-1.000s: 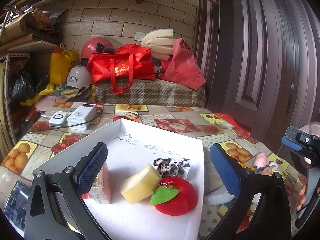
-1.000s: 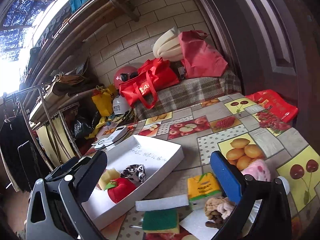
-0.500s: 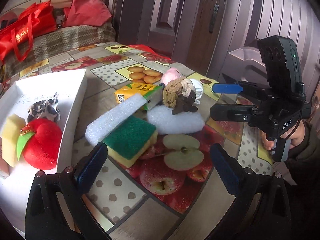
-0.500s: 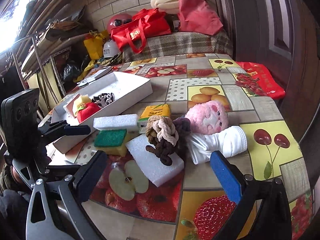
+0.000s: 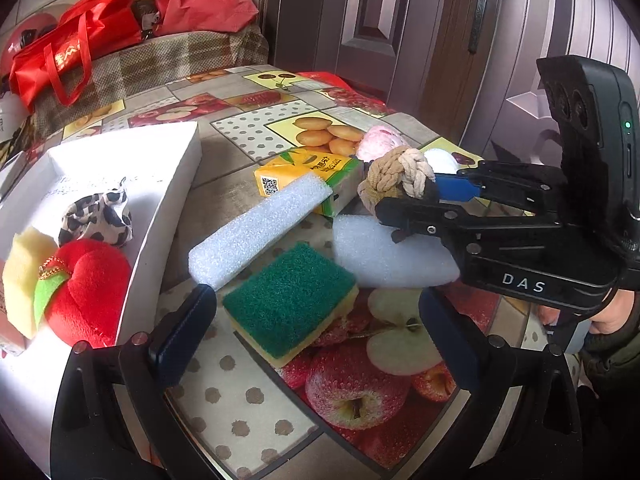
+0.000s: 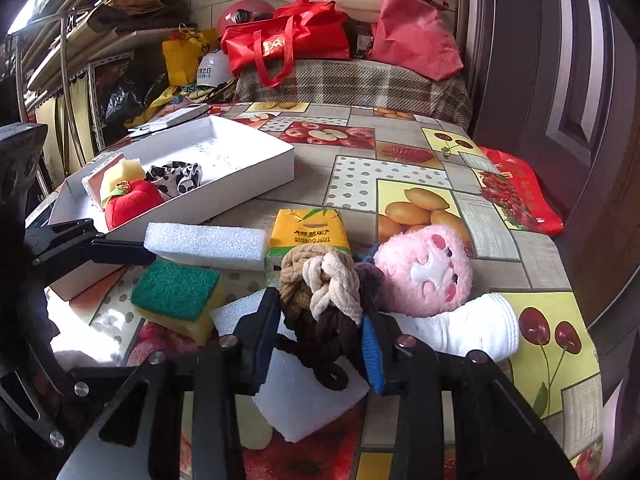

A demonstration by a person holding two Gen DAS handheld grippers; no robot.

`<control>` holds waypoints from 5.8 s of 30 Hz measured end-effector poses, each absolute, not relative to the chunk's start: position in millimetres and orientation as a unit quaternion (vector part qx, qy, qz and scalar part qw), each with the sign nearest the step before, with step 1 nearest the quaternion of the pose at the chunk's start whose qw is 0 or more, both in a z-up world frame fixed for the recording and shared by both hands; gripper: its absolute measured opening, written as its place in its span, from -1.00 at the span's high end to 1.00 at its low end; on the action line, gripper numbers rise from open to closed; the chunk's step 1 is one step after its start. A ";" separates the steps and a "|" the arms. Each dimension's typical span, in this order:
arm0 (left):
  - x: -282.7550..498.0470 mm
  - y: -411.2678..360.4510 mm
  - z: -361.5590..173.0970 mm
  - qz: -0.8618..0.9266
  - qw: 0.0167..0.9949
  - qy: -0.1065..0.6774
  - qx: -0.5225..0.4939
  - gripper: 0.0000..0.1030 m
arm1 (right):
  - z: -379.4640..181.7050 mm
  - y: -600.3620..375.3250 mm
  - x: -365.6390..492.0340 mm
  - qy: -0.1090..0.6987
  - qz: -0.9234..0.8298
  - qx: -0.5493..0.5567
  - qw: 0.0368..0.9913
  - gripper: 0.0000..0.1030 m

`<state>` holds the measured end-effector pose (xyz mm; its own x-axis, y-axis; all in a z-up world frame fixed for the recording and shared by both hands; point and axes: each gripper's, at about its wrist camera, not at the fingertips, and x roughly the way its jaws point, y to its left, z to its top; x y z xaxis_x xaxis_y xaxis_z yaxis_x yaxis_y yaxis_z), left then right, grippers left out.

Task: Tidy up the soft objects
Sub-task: 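Grasp the braided rope toy with right tool while left tool grasps green scouring sponge, then carry the green sponge into the box with left tool while right tool carries rope toy over it, then open the left tool to drop the green sponge while right tool releases the rope toy in the box, then move both tools to the white foam pads on the table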

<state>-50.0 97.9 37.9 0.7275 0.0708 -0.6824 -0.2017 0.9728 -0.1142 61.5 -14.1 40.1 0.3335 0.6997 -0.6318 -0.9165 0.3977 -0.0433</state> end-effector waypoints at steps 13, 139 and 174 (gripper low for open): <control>-39.2 80.9 33.1 0.063 0.921 0.382 -0.048 -0.54 | 64.2 -85.2 94.8 0.245 0.503 0.009 0.829 0.61; -162.7 231.8 71.4 0.384 0.900 0.138 -0.152 -1.00 | 52.2 110.8 -26.6 0.236 0.592 -0.105 0.763 -0.68; -173.9 184.5 83.7 0.305 0.935 0.106 -0.147 -1.00 | 81.0 26.6 -12.1 0.158 0.509 -0.042 0.845 -1.00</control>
